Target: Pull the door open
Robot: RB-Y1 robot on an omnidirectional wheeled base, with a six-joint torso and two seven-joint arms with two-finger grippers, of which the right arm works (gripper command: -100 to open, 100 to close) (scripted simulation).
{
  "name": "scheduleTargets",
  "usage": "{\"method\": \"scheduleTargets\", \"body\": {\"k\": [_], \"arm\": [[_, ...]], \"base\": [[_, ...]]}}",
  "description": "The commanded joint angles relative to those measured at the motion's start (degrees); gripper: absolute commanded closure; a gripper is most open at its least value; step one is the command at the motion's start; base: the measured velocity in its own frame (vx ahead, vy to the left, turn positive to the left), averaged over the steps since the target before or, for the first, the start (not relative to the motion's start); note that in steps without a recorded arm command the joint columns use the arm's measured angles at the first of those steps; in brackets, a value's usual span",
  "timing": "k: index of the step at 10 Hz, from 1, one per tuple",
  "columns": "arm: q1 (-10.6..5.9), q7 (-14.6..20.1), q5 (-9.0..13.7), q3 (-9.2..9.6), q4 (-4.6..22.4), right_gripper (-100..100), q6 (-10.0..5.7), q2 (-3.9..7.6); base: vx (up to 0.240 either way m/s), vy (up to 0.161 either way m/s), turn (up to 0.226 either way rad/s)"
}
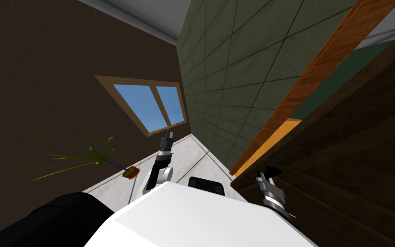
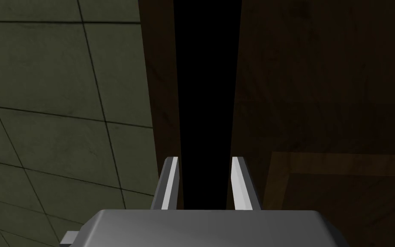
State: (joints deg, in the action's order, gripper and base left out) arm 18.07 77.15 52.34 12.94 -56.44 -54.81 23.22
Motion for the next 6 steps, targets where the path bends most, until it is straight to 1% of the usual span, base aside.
{"method": "scheduleTargets", "body": {"k": [1,4,6], "arm": [[0.46,0.5,-0.7,1.17,-0.4,100,-0.13,0.35],[1.32,1.7,-2.2,3.72,-1.5,100,-0.68,1.37],[1.77,2.3,-3.0,5.04,-2.1,100,-0.96,1.9]], "base": [[-0.203,0.003,0.06],[-0.237,0.032,0.055],[-0.248,-0.007,0.058]]}}
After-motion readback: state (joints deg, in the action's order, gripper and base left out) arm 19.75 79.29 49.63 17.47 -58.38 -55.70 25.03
